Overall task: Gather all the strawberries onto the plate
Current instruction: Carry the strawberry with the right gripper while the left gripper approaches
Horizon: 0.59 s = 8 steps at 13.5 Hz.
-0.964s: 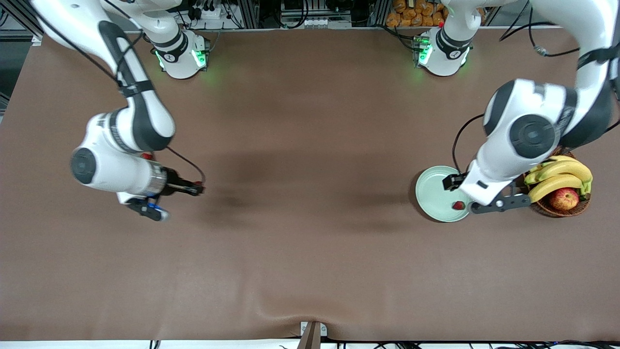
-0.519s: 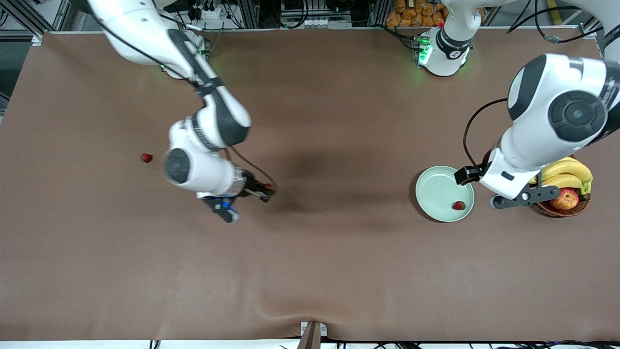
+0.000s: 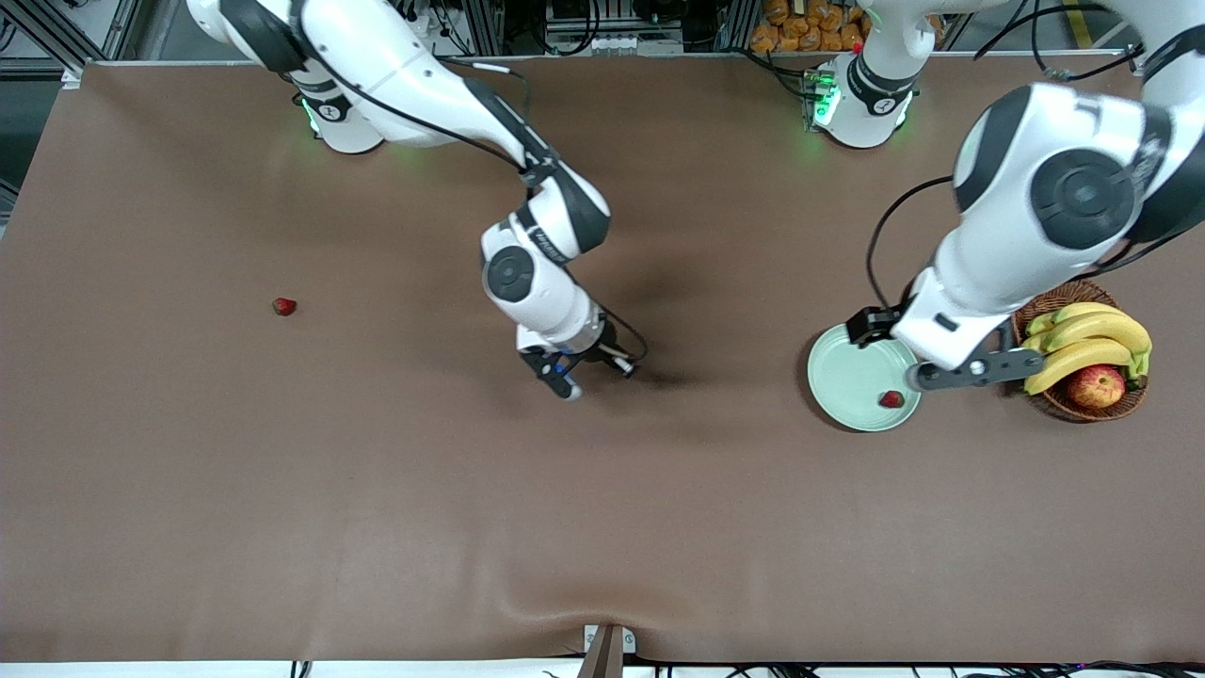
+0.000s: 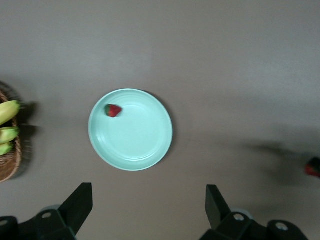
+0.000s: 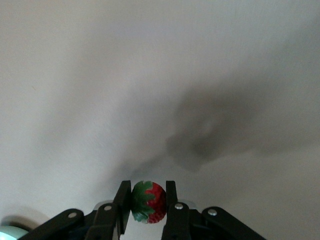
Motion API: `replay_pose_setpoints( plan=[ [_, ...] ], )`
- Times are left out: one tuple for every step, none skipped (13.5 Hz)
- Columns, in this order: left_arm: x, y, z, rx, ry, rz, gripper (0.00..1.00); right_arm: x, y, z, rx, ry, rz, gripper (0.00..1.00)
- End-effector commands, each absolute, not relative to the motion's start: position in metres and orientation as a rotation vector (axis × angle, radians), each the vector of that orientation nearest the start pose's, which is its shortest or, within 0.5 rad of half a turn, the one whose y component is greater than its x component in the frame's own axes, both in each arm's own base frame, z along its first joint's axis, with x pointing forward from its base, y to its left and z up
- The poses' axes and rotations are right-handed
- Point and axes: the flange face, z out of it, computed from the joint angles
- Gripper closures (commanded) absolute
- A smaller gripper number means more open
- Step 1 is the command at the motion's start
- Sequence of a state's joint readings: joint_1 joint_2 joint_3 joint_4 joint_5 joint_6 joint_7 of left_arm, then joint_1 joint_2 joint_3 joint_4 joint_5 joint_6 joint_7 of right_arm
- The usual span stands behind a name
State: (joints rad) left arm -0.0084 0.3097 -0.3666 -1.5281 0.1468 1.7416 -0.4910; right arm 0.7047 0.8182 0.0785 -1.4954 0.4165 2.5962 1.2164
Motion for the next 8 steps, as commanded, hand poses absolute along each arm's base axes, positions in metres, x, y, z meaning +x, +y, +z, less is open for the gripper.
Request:
replay_pose_setpoints(
  plan=[
    [0.615,-0.228,0.453,-3.11,-0.219,0.046,0.0,0.524,0.537,0.197,-2.508,1.083,0.183,0.78],
    [0.616,-0.235,0.442,-3.112,-0.256,0.039,0.0,0.519,0.541,0.194,-2.509,1.08,0.182,0.51],
    [0.617,-0.24,0.426,-3.114,-0.259,0.057,0.0,0.515,0.544,0.194,-2.513,1.074,0.186,0.03],
    [0.616,-0.243,0.411,-3.117,-0.252,0.064,0.0,0.512,0.548,0.194,-2.523,1.058,0.182,0.0],
    [0.613,-0.244,0.398,-3.124,-0.253,0.053,0.0,0.507,0.552,0.196,-2.54,1.027,0.169,0.0],
    [0.61,-0.247,0.385,-3.128,-0.243,0.047,0.0,0.515,0.546,0.203,-2.541,1.029,0.162,0.0],
    [0.606,-0.247,0.371,-3.129,-0.246,0.053,0.0,0.522,0.54,0.214,-2.538,1.038,0.163,0.0],
    [0.601,-0.25,0.356,-3.131,-0.243,0.064,0.0,0.532,0.527,0.216,-2.558,1.064,0.191,0.0]
  ],
)
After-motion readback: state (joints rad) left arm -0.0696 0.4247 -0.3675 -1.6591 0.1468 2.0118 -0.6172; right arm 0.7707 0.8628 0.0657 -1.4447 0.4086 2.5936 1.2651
